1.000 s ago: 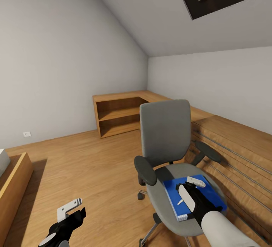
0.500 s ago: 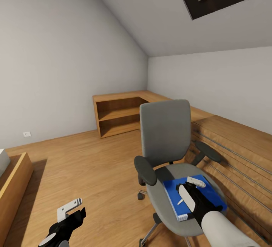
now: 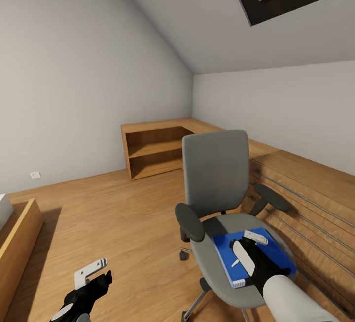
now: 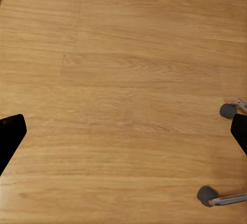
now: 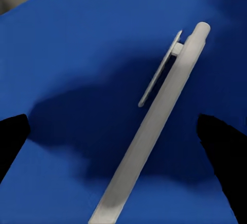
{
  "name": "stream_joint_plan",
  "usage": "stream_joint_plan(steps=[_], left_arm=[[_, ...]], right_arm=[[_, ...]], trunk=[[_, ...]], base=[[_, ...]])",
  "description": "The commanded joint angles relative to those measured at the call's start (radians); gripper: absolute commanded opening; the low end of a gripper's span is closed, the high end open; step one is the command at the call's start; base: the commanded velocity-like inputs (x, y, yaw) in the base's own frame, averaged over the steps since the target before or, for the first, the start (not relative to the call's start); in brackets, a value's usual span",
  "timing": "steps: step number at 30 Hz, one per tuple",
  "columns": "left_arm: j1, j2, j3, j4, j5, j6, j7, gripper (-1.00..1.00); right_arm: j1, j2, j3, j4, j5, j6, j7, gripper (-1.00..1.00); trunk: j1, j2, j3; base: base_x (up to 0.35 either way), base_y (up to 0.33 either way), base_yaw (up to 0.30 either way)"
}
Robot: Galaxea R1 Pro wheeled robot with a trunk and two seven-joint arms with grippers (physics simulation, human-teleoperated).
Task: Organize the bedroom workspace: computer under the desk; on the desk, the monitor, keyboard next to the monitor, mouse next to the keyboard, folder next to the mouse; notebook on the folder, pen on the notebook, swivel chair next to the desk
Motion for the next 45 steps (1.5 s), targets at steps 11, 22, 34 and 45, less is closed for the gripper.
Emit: stream_joint_plan(steps=[11,22,34,45], left_arm=[[0.0,-0.001,0.001,-0.002,0.01,0.002,0.006,1.0],[0.0,-0.001,0.001,-0.002,0.01,0.002,0.006,1.0],[-0.001,-0.001,0.001,-0.002,0.01,0.002,0.006,1.0],[0.0,-0.001,0.0,-0.002,0.01,0.002,0.006,1.0]], right_arm=[[0.0,0.0,0.005,0.003,-0.017,0.007,-0.008,-1.0],[0.0,0.0,0.005,0.001,-0.019,0.008,-0.009,-1.0],[0.0,0.002,0.005,-0.002,-0.02,0.065,-0.01,-1.0],[0.0,0.002,0.005,-0.002,-0.02,0.068,-0.01,-1.0]], trunk=[[0.0,0.0,-0.001],[0.0,0.0,-0.001],[0.0,0.0,-0.001],[0.0,0.0,-0.001]], base=[[0.0,0.0,0.0],[0.0,0.0,0.0],[0.0,0.0,0.0],[0.0,0.0,0.0]])
